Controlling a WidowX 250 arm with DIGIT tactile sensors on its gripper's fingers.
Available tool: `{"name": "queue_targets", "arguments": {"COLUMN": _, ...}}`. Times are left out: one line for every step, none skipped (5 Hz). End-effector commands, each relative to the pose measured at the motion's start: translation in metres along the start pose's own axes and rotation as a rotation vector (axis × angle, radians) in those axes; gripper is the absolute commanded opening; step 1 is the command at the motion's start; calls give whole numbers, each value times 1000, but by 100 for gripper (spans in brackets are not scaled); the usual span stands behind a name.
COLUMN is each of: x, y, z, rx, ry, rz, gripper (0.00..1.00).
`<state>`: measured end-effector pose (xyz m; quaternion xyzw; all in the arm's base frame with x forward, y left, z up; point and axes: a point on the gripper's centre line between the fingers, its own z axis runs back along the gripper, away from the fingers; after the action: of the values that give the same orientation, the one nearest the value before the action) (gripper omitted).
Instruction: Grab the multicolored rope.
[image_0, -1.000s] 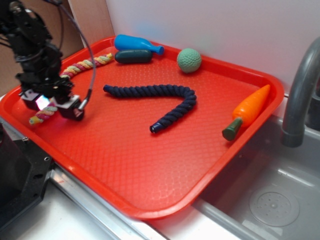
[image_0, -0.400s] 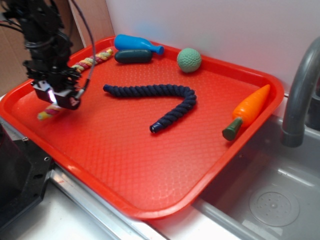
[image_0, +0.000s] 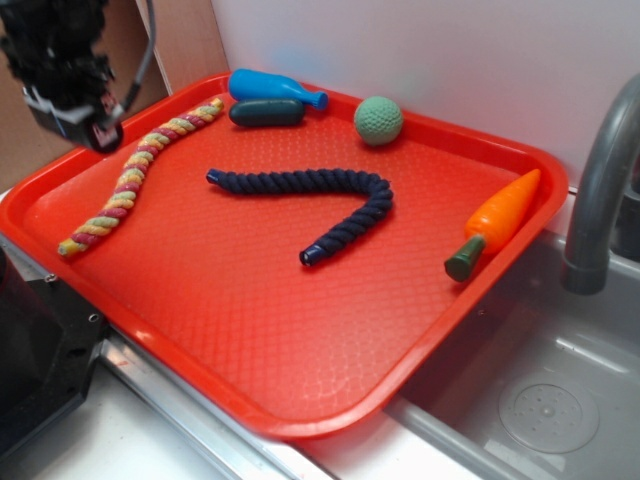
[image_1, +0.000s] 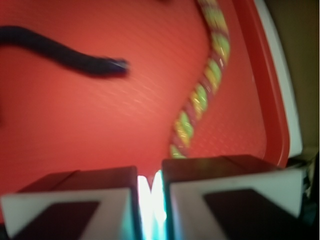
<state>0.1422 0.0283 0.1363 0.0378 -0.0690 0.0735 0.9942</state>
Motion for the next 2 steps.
{"name": "queue_targets", "arguments": {"x": 18, "y": 19, "z": 30, "rx": -43, "ry": 1, "rz": 220, "gripper": 100}}
{"name": "queue_targets", "arguments": {"x": 29, "y": 40, "z": 7, "rx": -28, "ry": 46, "rz": 413, "gripper": 100}}
